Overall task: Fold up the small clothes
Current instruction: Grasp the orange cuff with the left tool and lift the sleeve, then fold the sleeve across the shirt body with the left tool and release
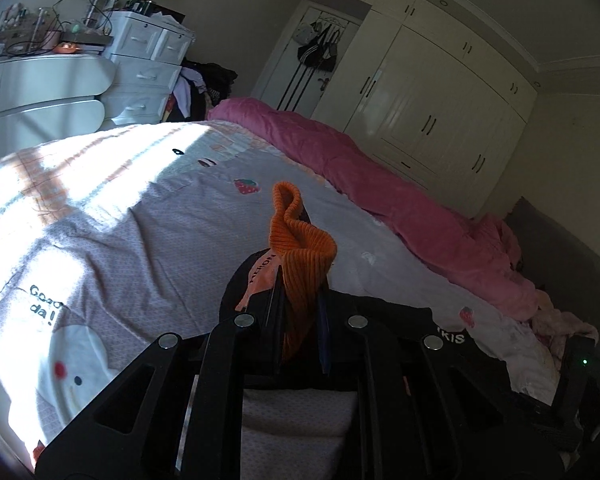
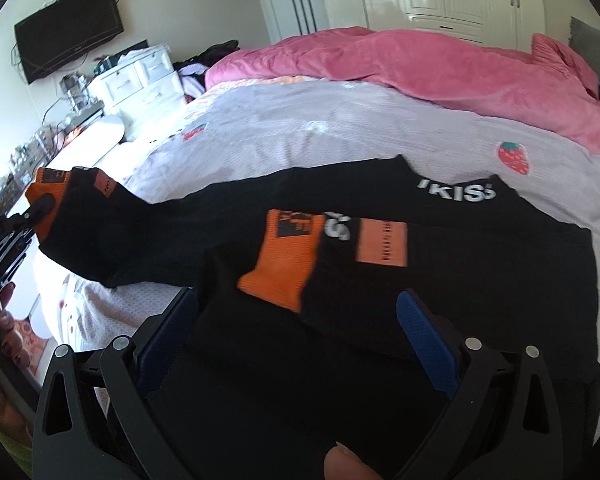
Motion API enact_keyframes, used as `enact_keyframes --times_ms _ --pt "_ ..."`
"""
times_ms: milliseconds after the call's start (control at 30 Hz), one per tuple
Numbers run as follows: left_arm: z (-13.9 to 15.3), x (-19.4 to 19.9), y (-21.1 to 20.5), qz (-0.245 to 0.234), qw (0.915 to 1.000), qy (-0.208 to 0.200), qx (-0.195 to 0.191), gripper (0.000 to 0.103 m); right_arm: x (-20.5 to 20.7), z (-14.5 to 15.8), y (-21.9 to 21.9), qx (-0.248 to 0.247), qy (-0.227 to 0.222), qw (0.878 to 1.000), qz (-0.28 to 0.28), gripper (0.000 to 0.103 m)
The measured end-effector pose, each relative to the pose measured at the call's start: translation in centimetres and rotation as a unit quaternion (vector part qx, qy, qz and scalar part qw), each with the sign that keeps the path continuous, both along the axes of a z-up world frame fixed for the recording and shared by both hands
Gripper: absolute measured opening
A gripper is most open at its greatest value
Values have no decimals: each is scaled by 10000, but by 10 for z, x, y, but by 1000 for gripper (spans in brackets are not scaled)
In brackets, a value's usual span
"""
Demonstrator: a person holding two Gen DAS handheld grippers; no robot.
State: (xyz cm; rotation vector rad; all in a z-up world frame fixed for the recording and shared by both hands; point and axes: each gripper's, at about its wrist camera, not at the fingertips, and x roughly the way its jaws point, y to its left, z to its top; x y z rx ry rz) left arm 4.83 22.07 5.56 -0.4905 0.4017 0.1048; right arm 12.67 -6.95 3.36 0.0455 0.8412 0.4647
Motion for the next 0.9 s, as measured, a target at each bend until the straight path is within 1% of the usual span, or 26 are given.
enact_keyframes --times_ms 133,300,500,733,833,900 --pt "9 12 -46 -499 9987 -11 103 6 3 3 -37 128 24 9993 -342 98" --pt "5 25 -90 -969 9951 92 200 6 5 1 -81 270 98 9966 -768 98" --pt "-9 43 -125 -1483 9879 357 273 7 8 1 -118 428 125 9927 -1124 98" --pt "-32 55 -152 -1856 9793 737 312 7 8 -1 -147 532 147 9888 -1385 99" --pt "-40 58 -158 -2011 9755 855 257 9 8 -3 -153 553 182 9877 -1448 99" --pt "-44 60 -162 -2191 9708 961 194 16 8 -4 -155 564 199 9875 -1460 99"
